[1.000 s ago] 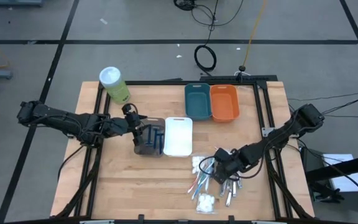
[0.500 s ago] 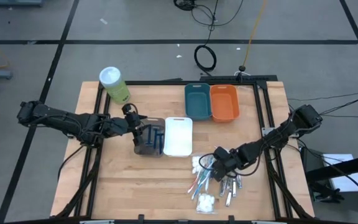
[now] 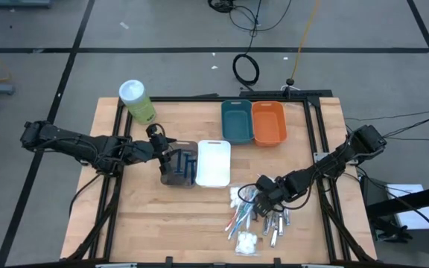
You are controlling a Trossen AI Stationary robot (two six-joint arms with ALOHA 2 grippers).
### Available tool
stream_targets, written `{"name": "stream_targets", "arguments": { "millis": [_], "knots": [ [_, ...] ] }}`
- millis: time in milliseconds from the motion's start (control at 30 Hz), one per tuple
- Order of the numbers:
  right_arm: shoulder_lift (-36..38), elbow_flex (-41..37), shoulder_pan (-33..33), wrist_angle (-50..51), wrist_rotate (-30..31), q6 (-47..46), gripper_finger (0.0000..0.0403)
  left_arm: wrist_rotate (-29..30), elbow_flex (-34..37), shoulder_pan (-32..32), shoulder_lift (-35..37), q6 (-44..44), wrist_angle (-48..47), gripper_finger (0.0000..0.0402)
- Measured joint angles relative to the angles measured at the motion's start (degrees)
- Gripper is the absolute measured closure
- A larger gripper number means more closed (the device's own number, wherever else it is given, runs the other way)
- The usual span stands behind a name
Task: Pick & Place Travel size toiletries
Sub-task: Put the blue razor into the black bin
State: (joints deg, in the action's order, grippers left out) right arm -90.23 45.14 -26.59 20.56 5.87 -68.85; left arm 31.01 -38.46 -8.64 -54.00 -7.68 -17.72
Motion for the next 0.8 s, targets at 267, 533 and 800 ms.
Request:
{"name": "stream_targets", "arguments": {
  "millis": [267, 533, 800],
  "knots": [
    [3.79, -0.22, 0.00, -0.08, -0.15, 0.78, 0.0372, -0.02, 0.00, 0.00, 0.00, -0.11, 0.00, 0.0229],
    [9.93, -0.19, -0.15, -0.07, 0.02, 1.91, 0.0379, -0.04, 0.00, 0.00, 0.00, -0.34, 0.00, 0.0229],
    [16.42, -0.15, -0.15, -0.34, 6.59, 6.34, 0.0379, -0.04, 0.00, 0.00, 0.00, -0.33, 0.00, 0.0229]
  ]
}}
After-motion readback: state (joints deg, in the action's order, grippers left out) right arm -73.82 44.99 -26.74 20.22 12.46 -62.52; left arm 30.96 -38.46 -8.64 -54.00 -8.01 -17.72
